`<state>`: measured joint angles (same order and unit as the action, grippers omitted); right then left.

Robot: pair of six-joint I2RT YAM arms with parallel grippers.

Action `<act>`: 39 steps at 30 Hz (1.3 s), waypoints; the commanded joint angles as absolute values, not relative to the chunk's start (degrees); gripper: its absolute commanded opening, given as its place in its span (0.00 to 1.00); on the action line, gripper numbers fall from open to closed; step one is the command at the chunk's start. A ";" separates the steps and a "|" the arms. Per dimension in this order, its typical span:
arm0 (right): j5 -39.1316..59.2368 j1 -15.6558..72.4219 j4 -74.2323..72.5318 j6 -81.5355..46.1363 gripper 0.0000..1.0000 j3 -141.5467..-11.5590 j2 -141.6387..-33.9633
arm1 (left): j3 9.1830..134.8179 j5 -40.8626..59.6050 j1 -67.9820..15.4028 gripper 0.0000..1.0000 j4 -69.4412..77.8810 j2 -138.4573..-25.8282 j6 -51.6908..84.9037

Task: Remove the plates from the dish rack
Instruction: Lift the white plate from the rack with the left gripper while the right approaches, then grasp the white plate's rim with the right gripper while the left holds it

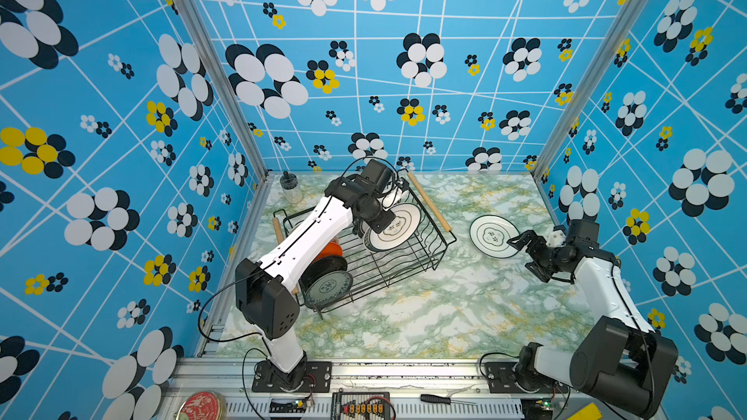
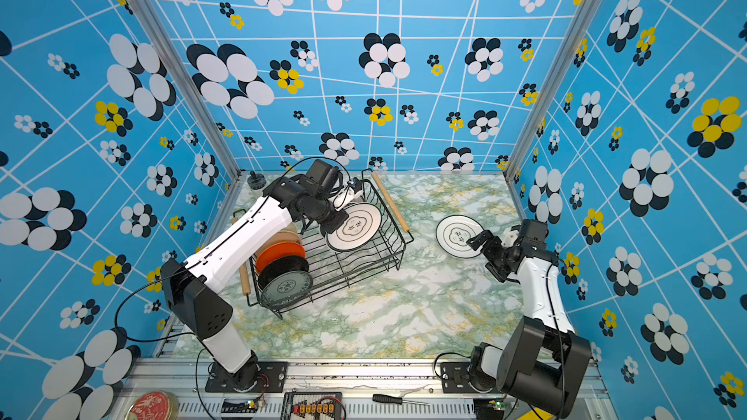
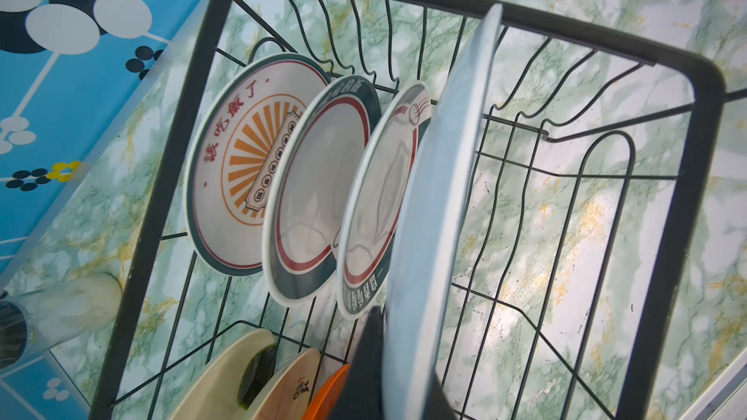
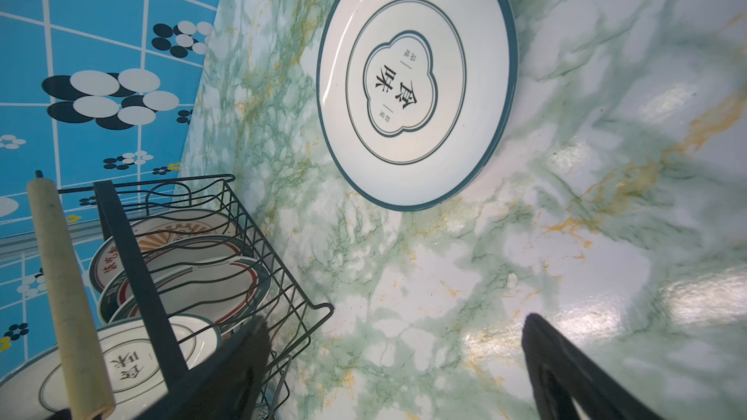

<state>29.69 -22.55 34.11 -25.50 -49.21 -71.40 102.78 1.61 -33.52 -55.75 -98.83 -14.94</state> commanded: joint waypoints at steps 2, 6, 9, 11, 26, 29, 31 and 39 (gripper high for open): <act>32.55 -22.76 34.81 -25.65 0.99 -47.95 -67.96 | 107.40 3.21 -33.93 0.00 -53.81 -93.42 -5.39; 34.84 -22.70 34.01 -27.30 0.99 -47.76 -64.36 | 106.66 2.66 -33.93 0.00 -52.66 -90.43 4.11; 37.46 -22.25 31.89 -29.93 0.99 -48.15 -61.14 | 105.10 4.08 -33.64 0.00 -51.39 -87.93 13.28; 39.57 -21.18 29.60 -32.78 0.99 -48.19 -59.36 | 102.27 5.97 -33.57 0.00 -48.66 -85.42 19.78; 38.54 2.13 15.91 -56.34 0.94 -51.88 -50.41 | 75.84 13.50 -34.23 0.00 -24.80 -69.06 51.12; 36.11 8.45 12.68 -58.79 0.89 -51.57 -50.71 | 72.80 14.14 -34.57 0.00 -21.94 -67.44 54.55; 34.76 11.96 10.38 -59.93 0.85 -51.12 -51.73 | 69.85 15.28 -34.45 0.00 -18.00 -66.20 57.36; 30.02 23.19 6.15 -59.51 0.74 -52.98 -58.40 | 64.85 19.40 -34.45 0.00 -9.53 -66.14 63.49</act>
